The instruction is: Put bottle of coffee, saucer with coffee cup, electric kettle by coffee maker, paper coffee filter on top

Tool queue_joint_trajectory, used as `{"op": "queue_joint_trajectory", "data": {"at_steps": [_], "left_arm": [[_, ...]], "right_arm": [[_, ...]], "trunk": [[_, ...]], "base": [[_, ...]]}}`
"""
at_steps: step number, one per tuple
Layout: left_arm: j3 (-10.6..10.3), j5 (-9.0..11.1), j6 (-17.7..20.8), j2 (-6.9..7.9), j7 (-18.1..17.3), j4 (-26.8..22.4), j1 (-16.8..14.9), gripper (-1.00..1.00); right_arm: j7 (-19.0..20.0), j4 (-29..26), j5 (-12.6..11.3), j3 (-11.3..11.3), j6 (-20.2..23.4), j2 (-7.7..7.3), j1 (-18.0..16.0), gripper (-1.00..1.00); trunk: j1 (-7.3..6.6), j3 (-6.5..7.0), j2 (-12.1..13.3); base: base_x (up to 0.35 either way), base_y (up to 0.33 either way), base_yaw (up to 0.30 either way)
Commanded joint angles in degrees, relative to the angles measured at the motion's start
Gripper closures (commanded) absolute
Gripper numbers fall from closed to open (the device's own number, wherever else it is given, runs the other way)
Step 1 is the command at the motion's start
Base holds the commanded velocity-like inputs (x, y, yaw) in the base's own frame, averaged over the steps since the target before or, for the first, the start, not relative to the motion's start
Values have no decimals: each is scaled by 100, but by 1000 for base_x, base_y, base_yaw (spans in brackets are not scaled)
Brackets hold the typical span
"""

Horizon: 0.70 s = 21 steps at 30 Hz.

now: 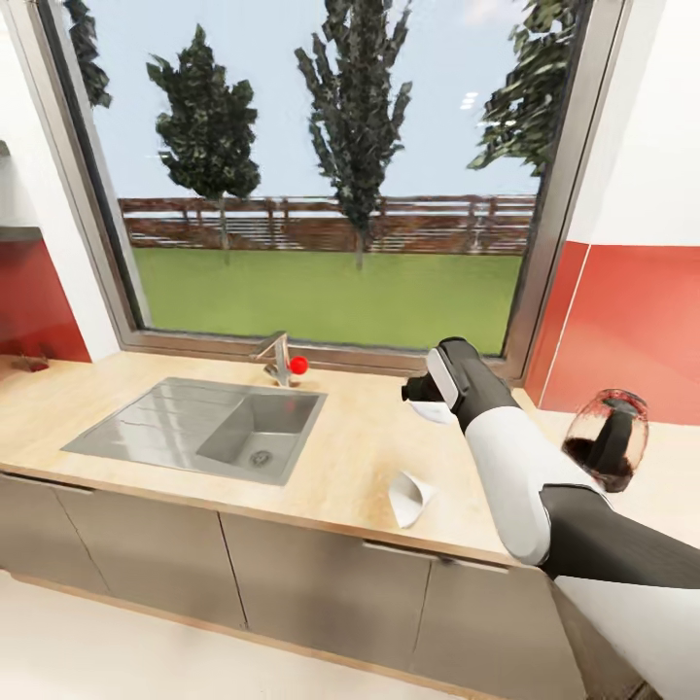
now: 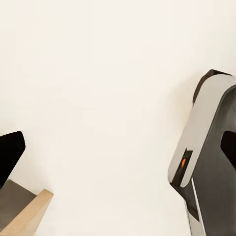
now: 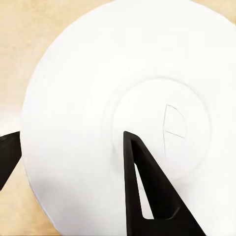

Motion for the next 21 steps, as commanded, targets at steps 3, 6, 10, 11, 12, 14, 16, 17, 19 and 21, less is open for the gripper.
{"op": "queue_joint_trajectory", "data": {"at_steps": [3, 6, 10, 11, 12, 14, 16, 17, 19, 21], "left_arm": [[19, 39, -3, 3, -43, -3, 0, -100], [20, 39, -3, 4, -41, -6, 0, -100], [46, 39, -3, 4, -43, -7, 0, -100], [49, 39, -3, 4, -41, -7, 0, -100], [51, 39, -3, 4, -41, -8, 0, -100], [53, 39, -3, 4, -39, -5, 0, -100], [54, 39, -3, 4, -41, -3, -1, -100], [54, 39, -3, 4, -40, -3, -1, -100], [55, 39, -3, 4, -39, -4, 0, -100], [55, 39, -3, 4, -41, -4, 0, -100]], "right_arm": [[-4, 11, 12, -39, -35, 10, -1, 100], [-3, 13, 11, -39, -42, 10, -1, 100], [5, 13, 11, -39, -48, 10, -1, 100], [5, 13, 11, -39, -49, 10, -3, 100], [5, 13, 11, -39, -49, 10, -2, 100], [6, 13, 11, -39, -49, 10, -2, 100], [6, 13, 11, -39, -49, 10, 1, 100], [6, 13, 11, -39, -49, 10, 0, 100], [6, 23, 11, -39, -49, 10, 1, 100], [5, 28, 11, -39, -49, 10, 0, 100]], "trunk": [[2, -13, -14], [2, -13, -14], [2, -13, -14], [2, -13, -14], [2, -13, -14], [2, -13, -14], [2, -13, -14], [2, -13, -14], [2, -13, -14], [2, -13, -14]], "base": [[-102, 308, 0], [-24, 332, 0], [-5, 340, 0], [-1, 342, 0], [0, 342, 0], [0, 342, 0], [0, 342, 0], [0, 342, 0], [0, 342, 0], [0, 343, 0]]}}
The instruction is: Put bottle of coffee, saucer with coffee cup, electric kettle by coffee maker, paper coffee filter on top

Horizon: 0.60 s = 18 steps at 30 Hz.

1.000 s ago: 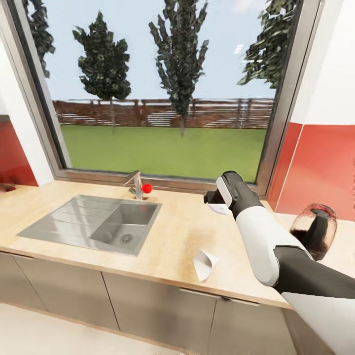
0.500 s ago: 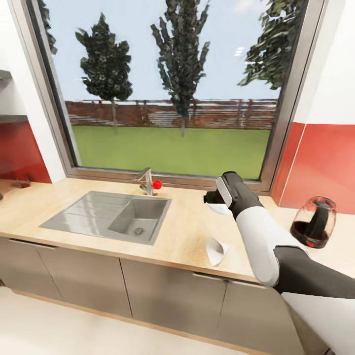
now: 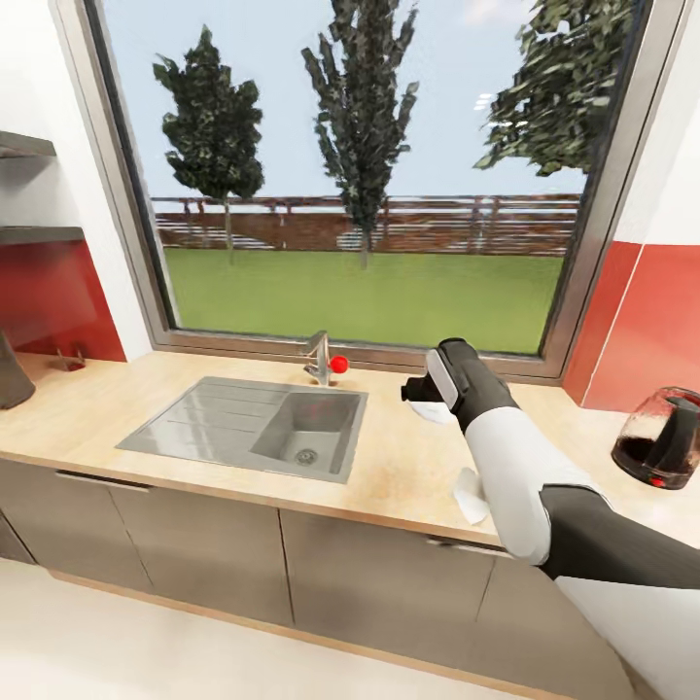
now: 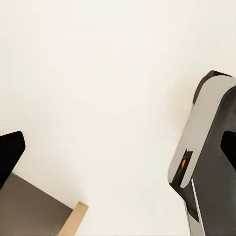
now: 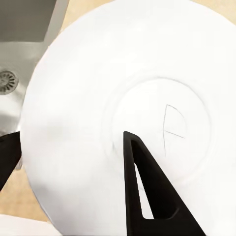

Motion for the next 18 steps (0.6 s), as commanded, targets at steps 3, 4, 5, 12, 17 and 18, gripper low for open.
{"op": "queue_joint_trajectory", "data": {"at_steps": [3, 4, 5, 12, 17, 18], "left_arm": [[21, 37, -2, 1, -40, -2, 0, -100], [21, 37, -2, 1, -41, -2, 0, -100], [21, 37, -2, 1, -42, -2, 0, -100], [21, 37, -2, 1, -42, -2, 0, -100], [21, 37, -2, 1, -42, -2, 0, -100], [21, 37, -2, 1, -42, -2, 0, -100]], "right_arm": [[-24, -1, 13, -40, 17, 10, -8, 100], [-25, 1, 13, -37, 17, 10, -9, 100], [-26, 1, 13, -38, 17, 10, -8, 100], [-26, 8, 12, -33, 26, 10, -7, 100], [-26, 8, 13, -32, 33, 10, -7, 100], [-26, 8, 13, -32, 33, 10, -6, 100]], "trunk": [[4, -13, -13], [4, -13, -13], [4, -13, -13], [4, -13, -13], [4, -13, -13], [4, -13, -13]], "base": [[0, 343, 0], [0, 343, 0], [0, 343, 0], [0, 343, 0], [0, 344, 0], [0, 345, 0]]}}
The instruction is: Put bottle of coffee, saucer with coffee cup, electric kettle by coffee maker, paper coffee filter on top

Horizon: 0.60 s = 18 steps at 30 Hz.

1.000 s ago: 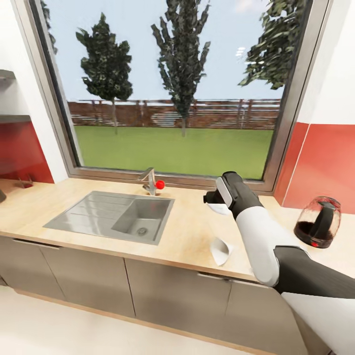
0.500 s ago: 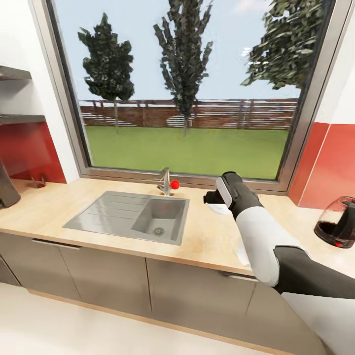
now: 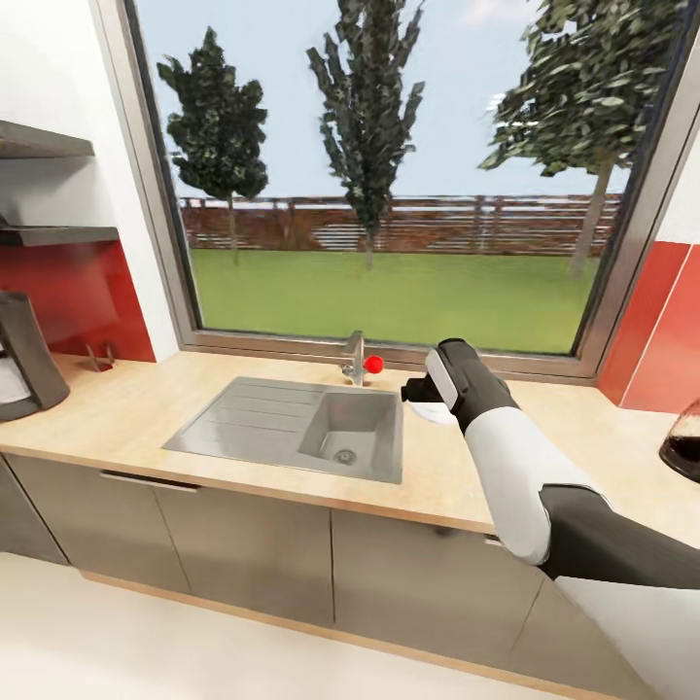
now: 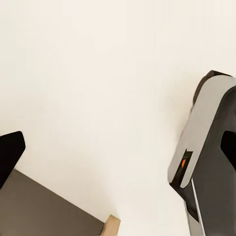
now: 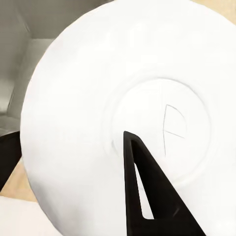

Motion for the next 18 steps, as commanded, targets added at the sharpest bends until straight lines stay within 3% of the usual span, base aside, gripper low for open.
{"op": "queue_joint_trajectory", "data": {"at_steps": [1, 18], "left_arm": [[21, 37, -2, 1, -42, -3, 0, -100], [21, 37, -9, 10, -45, -3, 0, -100]], "right_arm": [[-19, -4, 11, -40, 17, 10, -8, 100], [-27, -4, -34, -42, 83, 10, -7, 100]], "trunk": [[4, -13, -13], [4, -13, -13]], "base": [[0, 345, 0], [0, 346, 0]]}}
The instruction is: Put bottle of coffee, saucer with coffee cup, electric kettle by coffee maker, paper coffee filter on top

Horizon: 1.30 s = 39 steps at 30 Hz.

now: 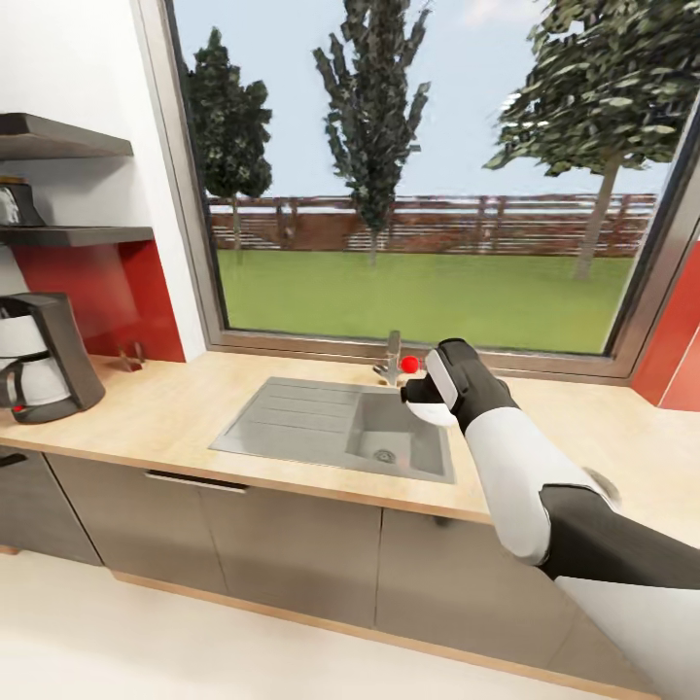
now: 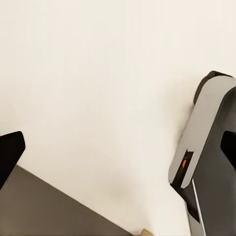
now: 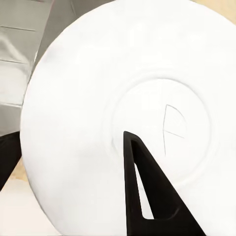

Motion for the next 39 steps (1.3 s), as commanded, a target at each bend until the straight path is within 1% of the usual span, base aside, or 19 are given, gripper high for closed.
{"op": "queue_joint_trajectory", "data": {"at_steps": [1, 10, 15, 31, 39], "left_arm": [[21, 37, -3, 1, -39, -3, 0, -100], [22, 51, -3, 1, -43, -3, 0, -100], [16, 304, -2, 2, -43, -10, 0, -100], [12, 301, 1, 1, -43, -12, 0, -100], [12, 301, 5, 1, -43, -12, 0, -100]], "right_arm": [[-22, -4, 5, -39, 19, 10, -6, 100], [-25, 4, 3, -38, 28, 10, -5, 100], [-22, 10, 3, -38, -42, 10, -6, 100], [-22, 23, -6, -43, -38, 10, -5, 100], [-22, 117, 1, -41, -52, 10, -5, 100]], "trunk": [[4, -13, -13], [4, -13, -13], [4, -13, -13], [4, -13, -13], [4, -13, -13]], "base": [[0, 346, 0], [0, 346, 0], [0, 346, 0], [2, 346, 0], [191, 296, 0]]}}
